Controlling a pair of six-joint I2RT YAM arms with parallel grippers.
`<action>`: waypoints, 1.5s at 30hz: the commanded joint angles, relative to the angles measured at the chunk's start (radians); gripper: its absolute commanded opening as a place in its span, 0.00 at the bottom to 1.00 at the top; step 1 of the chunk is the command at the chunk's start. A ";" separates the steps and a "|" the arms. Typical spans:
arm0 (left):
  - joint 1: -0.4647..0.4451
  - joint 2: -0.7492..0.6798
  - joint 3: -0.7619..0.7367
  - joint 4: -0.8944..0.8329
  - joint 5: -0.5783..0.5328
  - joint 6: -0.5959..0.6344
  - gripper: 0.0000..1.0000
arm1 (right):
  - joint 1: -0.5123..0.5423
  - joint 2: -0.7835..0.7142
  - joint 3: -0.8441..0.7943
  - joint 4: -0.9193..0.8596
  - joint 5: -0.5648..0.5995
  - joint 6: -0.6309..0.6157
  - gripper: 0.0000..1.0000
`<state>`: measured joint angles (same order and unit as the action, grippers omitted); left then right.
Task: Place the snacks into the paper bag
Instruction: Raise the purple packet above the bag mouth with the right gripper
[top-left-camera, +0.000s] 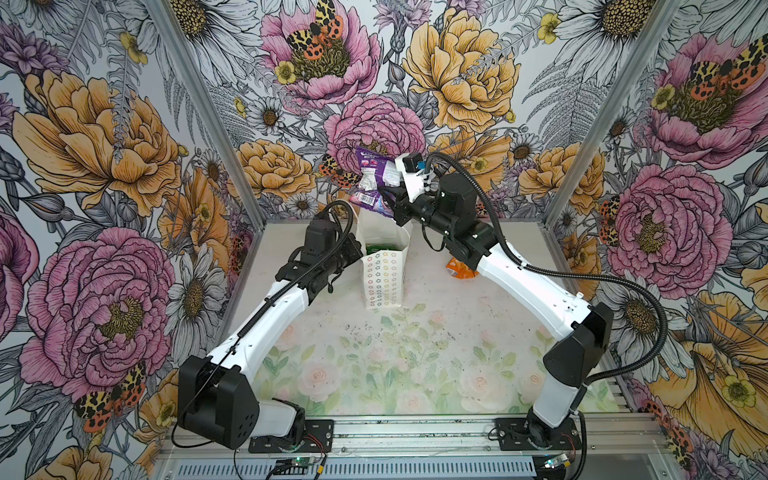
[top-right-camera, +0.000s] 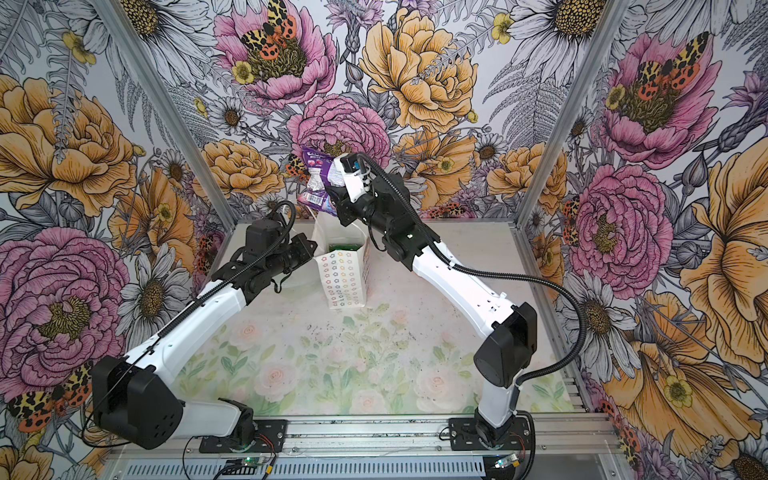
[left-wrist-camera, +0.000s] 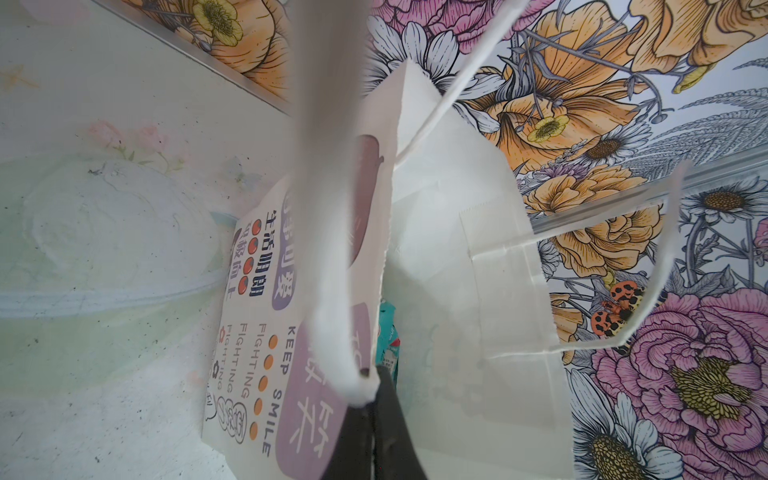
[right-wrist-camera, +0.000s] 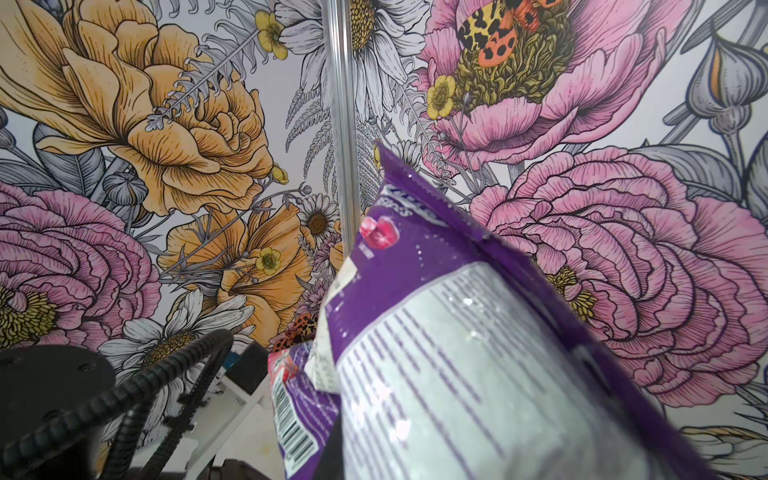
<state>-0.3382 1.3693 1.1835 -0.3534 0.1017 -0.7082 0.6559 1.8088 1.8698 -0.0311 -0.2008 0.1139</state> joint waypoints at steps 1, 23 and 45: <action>-0.002 -0.022 -0.019 0.004 0.030 -0.005 0.00 | 0.007 0.032 0.065 0.170 0.050 0.066 0.00; 0.006 -0.036 -0.034 0.011 0.042 -0.005 0.00 | 0.008 0.243 0.203 0.313 0.109 0.124 0.00; 0.025 -0.049 -0.047 0.019 0.050 -0.007 0.00 | 0.008 0.200 0.075 0.282 0.133 0.071 0.00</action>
<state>-0.3218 1.3384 1.1500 -0.3397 0.1219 -0.7082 0.6559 2.0747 1.9518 0.2142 -0.0902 0.2119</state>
